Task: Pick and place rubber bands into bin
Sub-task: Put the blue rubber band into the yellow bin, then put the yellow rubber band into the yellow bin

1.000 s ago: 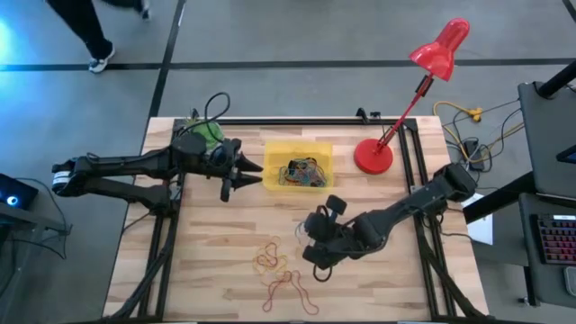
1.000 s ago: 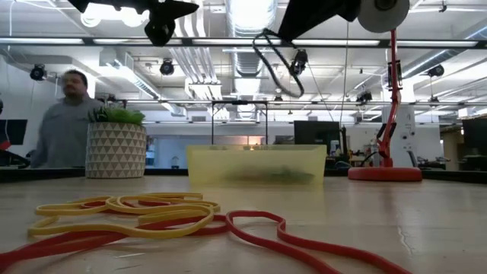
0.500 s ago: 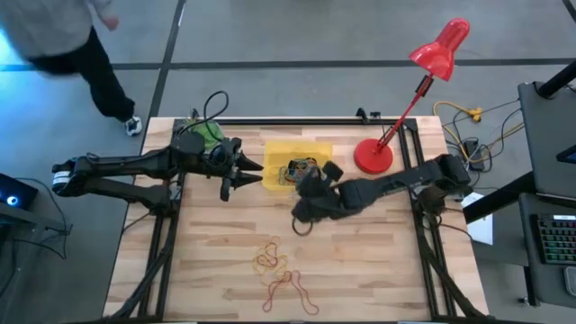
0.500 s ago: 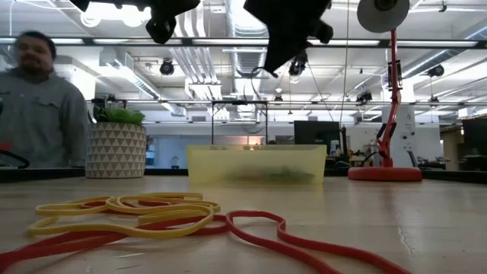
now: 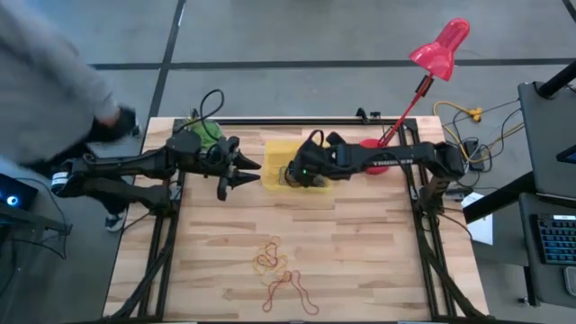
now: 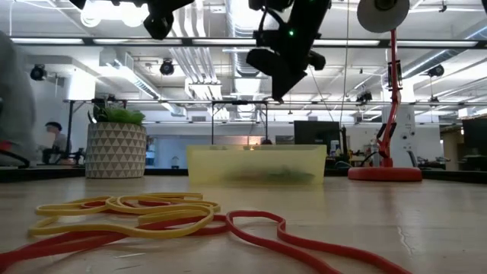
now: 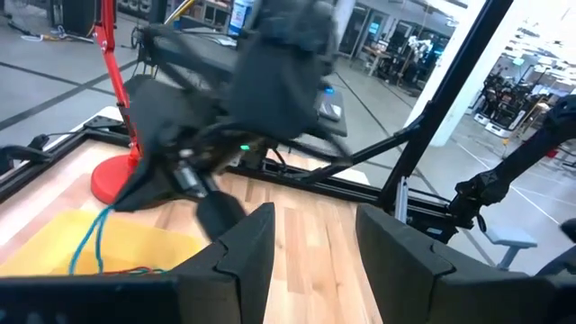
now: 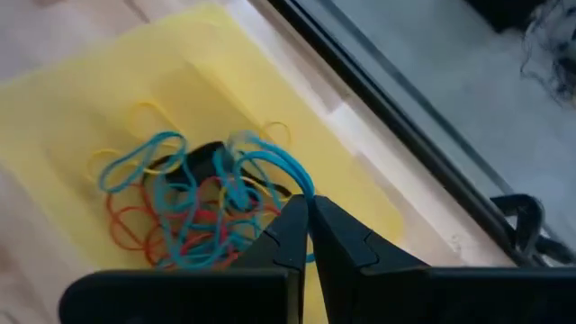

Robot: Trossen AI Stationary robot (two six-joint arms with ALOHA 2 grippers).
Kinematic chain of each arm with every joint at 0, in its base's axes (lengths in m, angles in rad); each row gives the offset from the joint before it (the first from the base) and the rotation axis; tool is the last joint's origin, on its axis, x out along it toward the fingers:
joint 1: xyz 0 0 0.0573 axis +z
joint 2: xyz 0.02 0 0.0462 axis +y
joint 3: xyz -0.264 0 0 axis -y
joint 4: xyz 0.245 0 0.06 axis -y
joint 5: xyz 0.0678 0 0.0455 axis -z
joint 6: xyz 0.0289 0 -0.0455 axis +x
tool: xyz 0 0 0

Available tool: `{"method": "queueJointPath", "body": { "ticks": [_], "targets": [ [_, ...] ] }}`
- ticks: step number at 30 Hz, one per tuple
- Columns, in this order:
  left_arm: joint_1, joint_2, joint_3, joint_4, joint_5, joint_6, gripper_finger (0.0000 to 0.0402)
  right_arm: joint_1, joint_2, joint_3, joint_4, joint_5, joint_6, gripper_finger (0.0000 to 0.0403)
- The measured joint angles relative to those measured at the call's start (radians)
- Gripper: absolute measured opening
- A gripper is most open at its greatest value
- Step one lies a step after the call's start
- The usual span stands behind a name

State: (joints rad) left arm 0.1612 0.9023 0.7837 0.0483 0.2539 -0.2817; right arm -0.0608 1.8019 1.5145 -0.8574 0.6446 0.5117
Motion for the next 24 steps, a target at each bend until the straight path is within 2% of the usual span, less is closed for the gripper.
{"method": "queueJointPath", "body": {
  "ticks": [8,15,19,24],
  "targets": [
    [0.0,-0.001,0.0,0.0,0.0,0.0,0.0141,-0.084,0.0,-0.072,0.042,-0.146,-0.024,0.0008],
    [0.0,0.0,0.0,-0.002,0.0,0.004,0.0141,-0.102,0.0,-0.15,0.128,-0.296,-0.026,0.0012],
    [0.0,0.0,0.0,-0.001,0.0,0.007,0.0141,-0.103,0.0,-0.174,0.191,-0.393,-0.063,0.0043],
    [0.0,0.0,0.0,-0.001,0.0,0.007,0.0141,-0.107,0.0,-0.178,0.196,-0.399,-0.053,0.0107]
  ]
}}
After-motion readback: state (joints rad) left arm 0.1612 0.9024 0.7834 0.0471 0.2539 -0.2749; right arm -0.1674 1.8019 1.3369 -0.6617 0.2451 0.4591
